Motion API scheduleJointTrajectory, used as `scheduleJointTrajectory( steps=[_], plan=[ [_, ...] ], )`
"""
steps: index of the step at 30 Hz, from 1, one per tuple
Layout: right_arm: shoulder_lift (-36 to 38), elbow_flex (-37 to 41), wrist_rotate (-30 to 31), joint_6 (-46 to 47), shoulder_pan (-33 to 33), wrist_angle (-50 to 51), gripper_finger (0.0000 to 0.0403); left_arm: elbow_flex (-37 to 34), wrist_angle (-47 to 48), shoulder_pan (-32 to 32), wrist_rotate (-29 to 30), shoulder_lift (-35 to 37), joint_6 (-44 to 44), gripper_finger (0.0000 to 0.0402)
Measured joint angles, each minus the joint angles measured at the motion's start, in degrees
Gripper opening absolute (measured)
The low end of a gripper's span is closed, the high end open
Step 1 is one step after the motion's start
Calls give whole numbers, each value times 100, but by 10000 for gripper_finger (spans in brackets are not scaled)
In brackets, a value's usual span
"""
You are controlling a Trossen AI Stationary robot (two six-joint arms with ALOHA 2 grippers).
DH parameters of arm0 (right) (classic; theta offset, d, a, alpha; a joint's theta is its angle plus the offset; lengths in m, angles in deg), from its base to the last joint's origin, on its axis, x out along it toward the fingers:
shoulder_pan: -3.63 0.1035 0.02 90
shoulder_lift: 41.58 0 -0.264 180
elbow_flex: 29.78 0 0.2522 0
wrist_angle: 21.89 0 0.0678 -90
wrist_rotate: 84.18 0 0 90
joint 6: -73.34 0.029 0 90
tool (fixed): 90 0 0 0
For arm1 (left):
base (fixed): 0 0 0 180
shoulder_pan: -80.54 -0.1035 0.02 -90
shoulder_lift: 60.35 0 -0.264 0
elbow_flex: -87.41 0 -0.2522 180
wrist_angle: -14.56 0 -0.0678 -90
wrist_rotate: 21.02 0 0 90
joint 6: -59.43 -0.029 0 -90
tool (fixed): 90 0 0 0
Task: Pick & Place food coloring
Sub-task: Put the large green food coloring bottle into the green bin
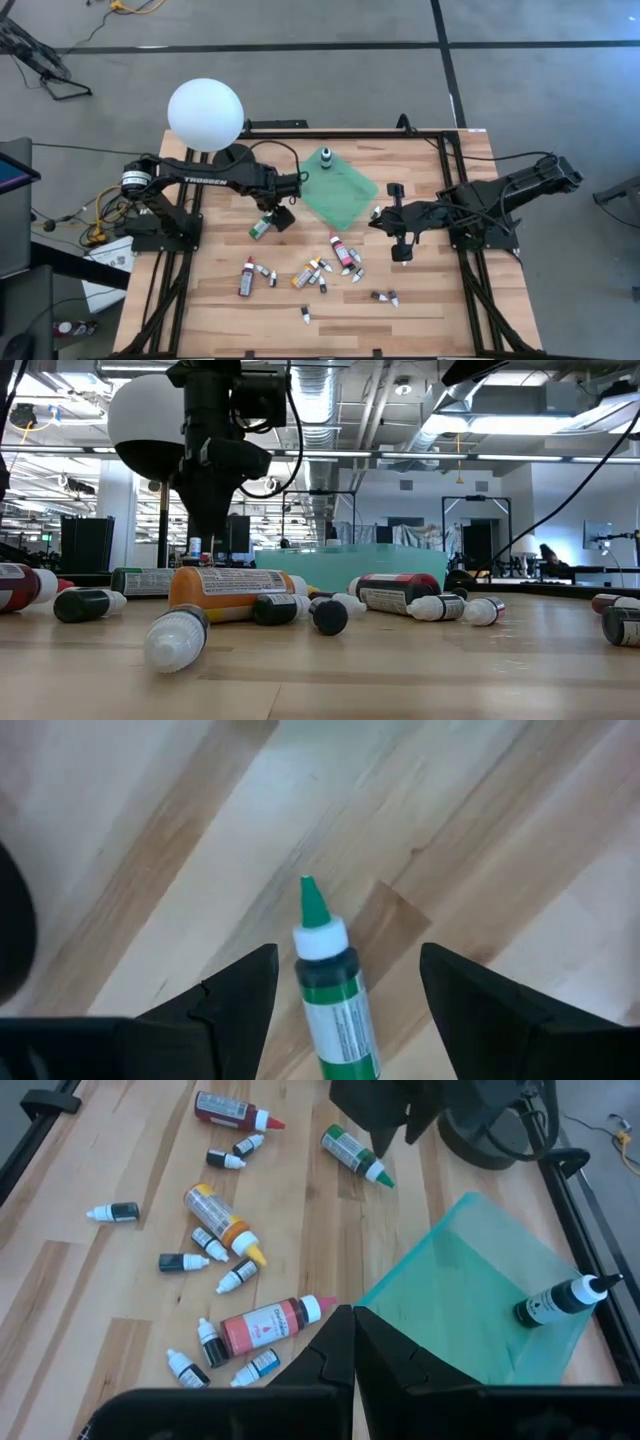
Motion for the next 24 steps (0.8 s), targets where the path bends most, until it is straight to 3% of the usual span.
scheduleJointTrajectory(
  steps=[8, 15, 24],
  plan=[
    [2, 0, -13, 38, 2, 2, 0, -27, 103, -4, -38, -2, 12, 241],
    [1, 0, -15, 111, 4, 2, 0, -550, 56, -7, -385, -7, 400, 241],
    [-1, 0, -15, 111, 4, 0, 0, -872, -452, -11, -400, -7, 589, 241]
  ],
)
